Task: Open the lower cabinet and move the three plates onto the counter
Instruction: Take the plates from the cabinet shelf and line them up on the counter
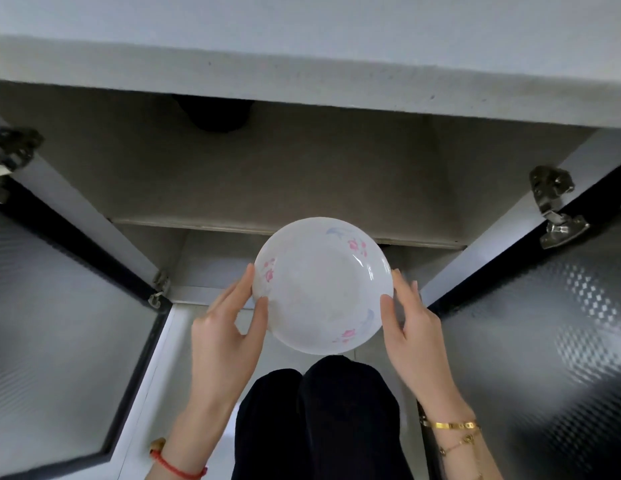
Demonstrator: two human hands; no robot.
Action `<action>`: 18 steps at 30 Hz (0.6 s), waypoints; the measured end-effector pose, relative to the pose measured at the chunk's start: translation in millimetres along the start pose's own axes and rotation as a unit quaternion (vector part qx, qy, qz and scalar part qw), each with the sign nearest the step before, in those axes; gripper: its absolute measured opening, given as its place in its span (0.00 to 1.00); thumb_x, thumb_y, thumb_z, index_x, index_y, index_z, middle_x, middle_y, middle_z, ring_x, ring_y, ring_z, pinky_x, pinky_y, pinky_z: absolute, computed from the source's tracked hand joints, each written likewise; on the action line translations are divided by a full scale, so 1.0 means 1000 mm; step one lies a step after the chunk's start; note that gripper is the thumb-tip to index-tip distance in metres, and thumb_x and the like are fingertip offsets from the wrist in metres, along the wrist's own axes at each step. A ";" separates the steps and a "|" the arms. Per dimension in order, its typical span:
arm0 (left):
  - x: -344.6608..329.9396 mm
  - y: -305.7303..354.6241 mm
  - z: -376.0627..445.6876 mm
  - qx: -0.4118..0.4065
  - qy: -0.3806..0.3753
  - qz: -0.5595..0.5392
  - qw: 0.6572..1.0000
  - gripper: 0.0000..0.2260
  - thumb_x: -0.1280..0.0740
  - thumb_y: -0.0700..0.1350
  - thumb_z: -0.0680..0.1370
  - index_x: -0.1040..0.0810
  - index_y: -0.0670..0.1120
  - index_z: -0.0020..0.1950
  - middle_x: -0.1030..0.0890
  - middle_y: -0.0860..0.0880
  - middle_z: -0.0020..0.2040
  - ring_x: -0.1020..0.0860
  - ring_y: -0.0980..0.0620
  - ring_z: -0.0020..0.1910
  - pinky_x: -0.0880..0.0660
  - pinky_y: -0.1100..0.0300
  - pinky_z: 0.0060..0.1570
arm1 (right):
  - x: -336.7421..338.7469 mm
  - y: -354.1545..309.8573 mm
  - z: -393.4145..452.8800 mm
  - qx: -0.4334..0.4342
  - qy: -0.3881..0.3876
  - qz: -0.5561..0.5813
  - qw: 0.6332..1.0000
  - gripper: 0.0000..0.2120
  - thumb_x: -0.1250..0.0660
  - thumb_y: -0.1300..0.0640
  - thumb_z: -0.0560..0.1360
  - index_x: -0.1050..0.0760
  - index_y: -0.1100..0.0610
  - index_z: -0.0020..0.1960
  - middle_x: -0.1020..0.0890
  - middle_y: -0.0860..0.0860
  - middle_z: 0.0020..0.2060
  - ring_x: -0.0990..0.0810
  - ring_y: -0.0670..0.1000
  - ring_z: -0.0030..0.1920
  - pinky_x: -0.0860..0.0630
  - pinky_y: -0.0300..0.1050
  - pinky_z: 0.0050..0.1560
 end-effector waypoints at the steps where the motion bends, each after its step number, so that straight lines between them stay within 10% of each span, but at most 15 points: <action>1: 0.009 0.010 0.000 0.008 0.004 -0.004 1.000 0.20 0.32 0.39 0.77 0.25 0.50 0.68 0.24 0.62 0.60 0.32 0.83 0.53 0.38 0.85 0.51 | 0.007 -0.012 -0.003 -0.001 -0.001 -0.003 1.000 0.21 0.48 0.48 0.81 0.44 0.35 0.73 0.28 0.40 0.46 0.27 0.64 0.64 0.56 0.20 0.67; 3: 0.027 0.030 0.002 0.023 0.005 -0.008 1.000 0.19 0.33 0.40 0.78 0.25 0.51 0.68 0.23 0.62 0.61 0.32 0.82 0.55 0.37 0.83 0.53 | 0.023 -0.037 -0.010 -0.004 0.002 0.000 1.000 0.21 0.49 0.45 0.80 0.46 0.30 0.70 0.36 0.33 0.38 0.31 0.54 0.49 0.49 0.32 0.75; 8: 0.075 0.084 0.003 0.049 0.005 -0.018 0.999 0.19 0.34 0.40 0.78 0.25 0.49 0.68 0.27 0.67 0.61 0.32 0.81 0.57 0.36 0.82 0.56 | 0.065 -0.100 -0.027 -0.009 0.014 0.016 1.000 0.19 0.50 0.41 0.80 0.46 0.27 0.69 0.27 0.46 0.50 0.29 0.55 0.52 0.34 0.55 0.72; 13: 0.127 0.145 0.004 0.059 0.002 -0.034 0.998 0.19 0.34 0.39 0.78 0.25 0.48 0.68 0.27 0.67 0.60 0.32 0.81 0.56 0.37 0.83 0.54 | 0.110 -0.164 -0.040 -0.018 -0.002 0.013 1.000 0.24 0.51 0.38 0.78 0.43 0.37 0.74 0.25 0.48 0.63 0.27 0.67 0.59 0.29 0.65 0.64; 18: 0.186 0.214 0.009 0.038 0.009 -0.017 0.999 0.18 0.34 0.39 0.79 0.25 0.48 0.68 0.29 0.70 0.60 0.32 0.82 0.53 0.35 0.83 0.49 | 0.162 -0.245 -0.058 0.015 0.016 -0.005 1.000 0.22 0.51 0.40 0.79 0.43 0.35 0.73 0.28 0.41 0.54 0.27 0.64 0.49 0.26 0.60 0.62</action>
Point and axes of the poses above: each hand's wrist, its own z-axis towards the middle knuckle, its own x-axis out of the back of the hand, y = z × x, the point moved 6 cm from there along z, towards the middle knuckle
